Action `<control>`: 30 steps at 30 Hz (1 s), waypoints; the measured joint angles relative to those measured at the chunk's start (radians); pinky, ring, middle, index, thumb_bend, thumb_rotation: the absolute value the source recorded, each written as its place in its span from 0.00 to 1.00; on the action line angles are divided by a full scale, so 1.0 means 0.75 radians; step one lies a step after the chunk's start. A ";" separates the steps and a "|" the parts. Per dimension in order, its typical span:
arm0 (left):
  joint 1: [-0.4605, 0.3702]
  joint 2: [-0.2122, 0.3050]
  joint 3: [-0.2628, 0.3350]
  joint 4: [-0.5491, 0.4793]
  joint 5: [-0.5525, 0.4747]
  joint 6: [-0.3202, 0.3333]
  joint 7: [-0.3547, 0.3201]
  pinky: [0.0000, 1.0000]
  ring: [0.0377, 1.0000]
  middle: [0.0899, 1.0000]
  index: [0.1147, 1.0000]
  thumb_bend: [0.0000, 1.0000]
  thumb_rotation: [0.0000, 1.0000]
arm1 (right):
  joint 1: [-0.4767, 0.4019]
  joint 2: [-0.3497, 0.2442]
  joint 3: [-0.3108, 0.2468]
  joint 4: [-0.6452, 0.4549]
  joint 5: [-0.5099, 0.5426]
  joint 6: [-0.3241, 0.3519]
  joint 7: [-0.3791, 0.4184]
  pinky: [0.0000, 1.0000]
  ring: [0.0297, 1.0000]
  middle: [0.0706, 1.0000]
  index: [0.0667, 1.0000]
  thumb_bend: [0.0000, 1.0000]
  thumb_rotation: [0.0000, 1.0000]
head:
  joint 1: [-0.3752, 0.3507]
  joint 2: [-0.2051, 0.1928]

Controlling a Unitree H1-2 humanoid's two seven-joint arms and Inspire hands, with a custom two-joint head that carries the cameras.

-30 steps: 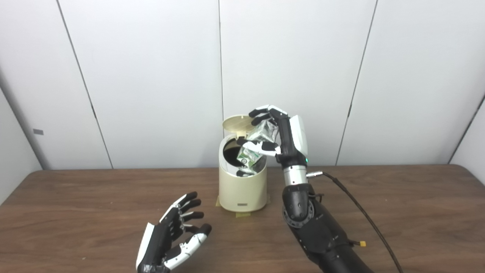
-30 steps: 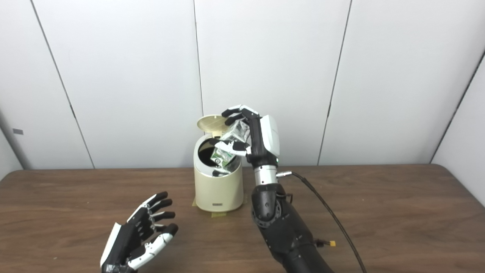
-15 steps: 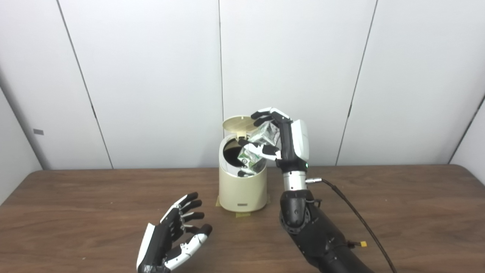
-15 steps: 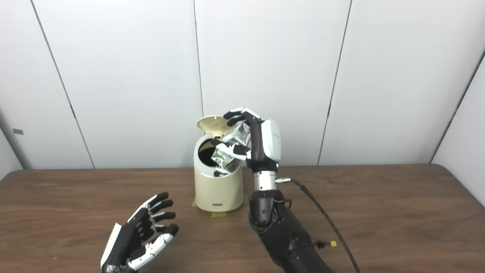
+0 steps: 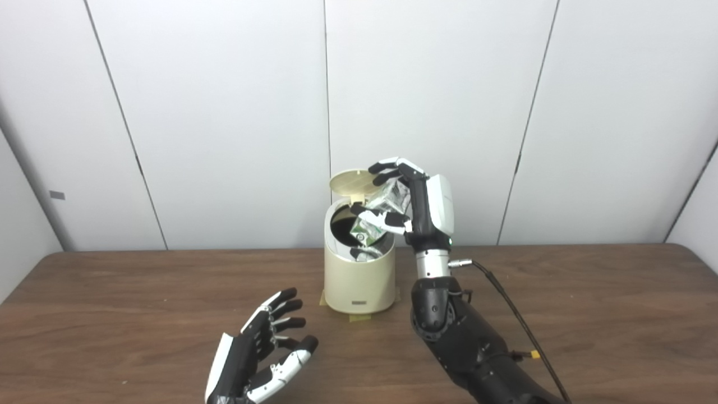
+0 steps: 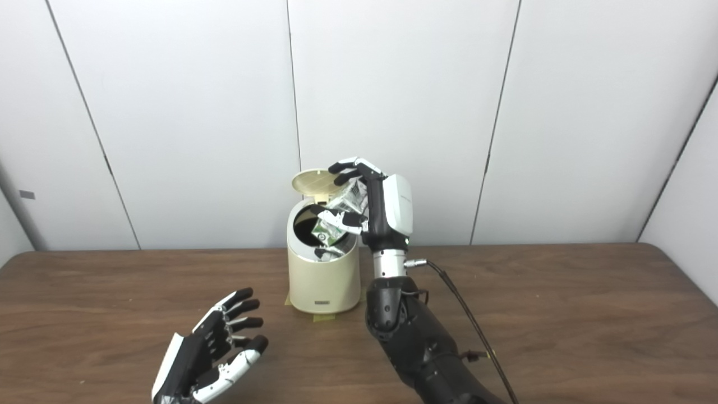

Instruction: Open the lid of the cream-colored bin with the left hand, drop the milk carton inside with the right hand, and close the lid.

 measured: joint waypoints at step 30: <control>0.002 -0.012 -0.010 0.000 0.009 0.011 0.000 0.57 0.72 0.80 0.83 0.63 0.30 | -0.040 -0.008 0.011 0.034 0.008 0.028 0.020 0.54 0.66 0.77 0.77 0.86 0.23 | 0.006 0.022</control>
